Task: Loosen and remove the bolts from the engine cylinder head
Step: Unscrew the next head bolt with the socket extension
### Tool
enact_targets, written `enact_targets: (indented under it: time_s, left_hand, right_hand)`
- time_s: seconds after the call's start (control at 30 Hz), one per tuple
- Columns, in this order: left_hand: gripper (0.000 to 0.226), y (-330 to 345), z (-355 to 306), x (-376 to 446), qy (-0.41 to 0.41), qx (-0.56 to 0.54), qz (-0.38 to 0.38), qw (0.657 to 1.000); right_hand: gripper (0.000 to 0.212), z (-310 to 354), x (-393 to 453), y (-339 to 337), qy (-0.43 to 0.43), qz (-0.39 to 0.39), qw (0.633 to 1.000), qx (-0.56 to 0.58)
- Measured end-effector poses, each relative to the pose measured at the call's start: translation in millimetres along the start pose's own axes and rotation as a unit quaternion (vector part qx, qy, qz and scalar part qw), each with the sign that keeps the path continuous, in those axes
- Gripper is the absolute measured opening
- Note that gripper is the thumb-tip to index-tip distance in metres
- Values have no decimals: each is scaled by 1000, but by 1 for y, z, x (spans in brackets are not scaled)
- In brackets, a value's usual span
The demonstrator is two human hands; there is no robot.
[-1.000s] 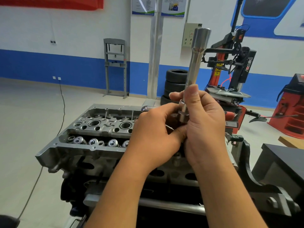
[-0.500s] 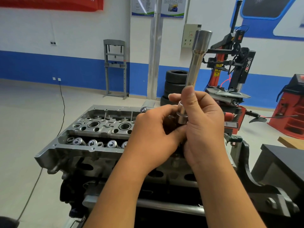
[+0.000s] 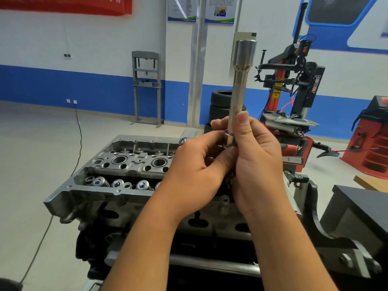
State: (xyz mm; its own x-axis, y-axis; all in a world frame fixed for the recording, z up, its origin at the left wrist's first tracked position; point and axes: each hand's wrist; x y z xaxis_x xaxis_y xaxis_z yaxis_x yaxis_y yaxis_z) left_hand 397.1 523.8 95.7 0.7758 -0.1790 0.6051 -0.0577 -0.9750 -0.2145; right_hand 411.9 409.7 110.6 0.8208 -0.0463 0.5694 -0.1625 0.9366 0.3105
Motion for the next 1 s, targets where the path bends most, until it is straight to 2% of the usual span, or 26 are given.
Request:
enact_targets:
  time_s: [0.07, 0.17, 0.27, 0.43, 0.63, 0.77, 0.93, 1.0]
  left_hand:
    - [17, -2, 0, 0, -3, -3, 9, 1000]
    - [17, 1, 2, 1, 5, 13, -38, 999]
    - [19, 4, 4, 1, 5, 34, -72, 997]
    - [21, -3, 2, 0, -3, 6, 8, 1000]
    - [16, 1, 5, 1, -8, 48, -37, 998]
    - [18, 4, 5, 0, -9, 68, -52, 996]
    - [22, 2, 1, 0, 3, 44, -5, 999]
    - [20, 1, 1, -1, -1, 28, -9, 1000]
  right_hand:
    - [35, 0, 0, 0, 2, 2, 1000, -1]
    - [33, 0, 0, 0, 14, 6, 999, 28]
    - [44, 1, 0, 0, 8, -1, 1000, 21]
    - [36, 0, 0, 0, -5, -8, 1000, -5]
    - [34, 2, -1, 0, 22, 2, 999, 40]
    - [51, 2, -1, 0, 20, -17, 999, 30]
    - [41, 2, 0, 1, 11, -15, 1000, -5]
    - [40, 2, 0, 1, 9, -14, 1000, 0]
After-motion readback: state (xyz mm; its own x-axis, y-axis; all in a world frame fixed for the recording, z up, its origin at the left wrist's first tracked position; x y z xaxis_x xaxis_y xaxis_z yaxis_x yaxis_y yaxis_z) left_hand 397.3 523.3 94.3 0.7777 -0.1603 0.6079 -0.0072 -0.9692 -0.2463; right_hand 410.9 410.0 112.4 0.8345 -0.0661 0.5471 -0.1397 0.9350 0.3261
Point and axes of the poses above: each hand's wrist, its own x-axis towards the middle knuckle, its own y-axis out of the palm, z = x × y, and after that the axes turned 1 degree about z, right-handed
